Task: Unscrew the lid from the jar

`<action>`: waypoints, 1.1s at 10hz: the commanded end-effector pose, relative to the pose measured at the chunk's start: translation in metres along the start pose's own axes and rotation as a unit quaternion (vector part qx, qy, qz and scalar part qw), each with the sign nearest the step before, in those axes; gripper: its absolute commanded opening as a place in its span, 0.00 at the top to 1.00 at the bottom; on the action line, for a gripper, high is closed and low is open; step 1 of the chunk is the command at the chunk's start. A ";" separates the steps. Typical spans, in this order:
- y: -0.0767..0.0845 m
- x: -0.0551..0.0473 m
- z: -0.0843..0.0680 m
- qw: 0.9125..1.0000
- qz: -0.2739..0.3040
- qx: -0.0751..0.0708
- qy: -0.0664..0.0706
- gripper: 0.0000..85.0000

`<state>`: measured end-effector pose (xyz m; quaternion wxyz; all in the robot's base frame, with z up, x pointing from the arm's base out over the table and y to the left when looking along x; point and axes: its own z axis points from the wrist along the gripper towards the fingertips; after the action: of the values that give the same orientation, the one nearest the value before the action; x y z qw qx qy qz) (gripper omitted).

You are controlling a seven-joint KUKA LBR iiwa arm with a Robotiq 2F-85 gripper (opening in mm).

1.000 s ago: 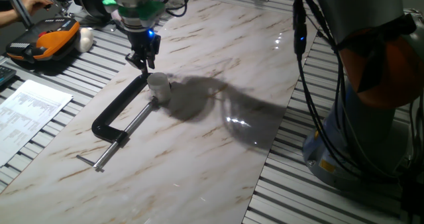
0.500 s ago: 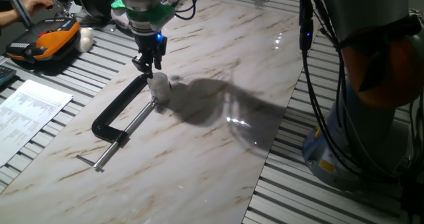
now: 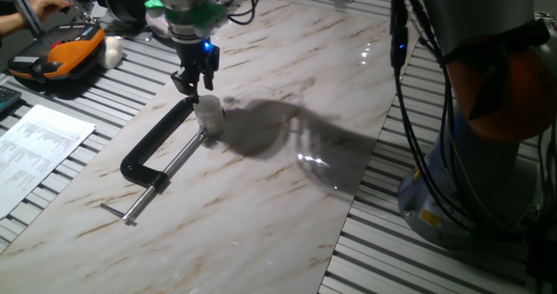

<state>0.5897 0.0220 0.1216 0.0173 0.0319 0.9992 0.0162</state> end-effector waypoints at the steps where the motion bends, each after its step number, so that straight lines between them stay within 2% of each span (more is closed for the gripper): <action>1: 0.000 0.000 -0.001 1.000 -0.009 0.003 0.001 0.40; 2: 0.001 0.001 0.000 1.000 -0.013 0.006 0.004 0.40; 5: 0.000 0.001 0.000 1.000 -0.020 0.013 -0.003 0.40; 9: 0.000 0.003 0.001 1.000 -0.009 0.007 0.007 0.40; 10: 0.000 0.003 0.001 1.000 -0.006 0.007 0.008 0.20; 11: 0.000 0.003 0.002 1.000 -0.004 0.008 0.006 0.20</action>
<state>0.5869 0.0222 0.1197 0.0111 0.0282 0.9995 0.0086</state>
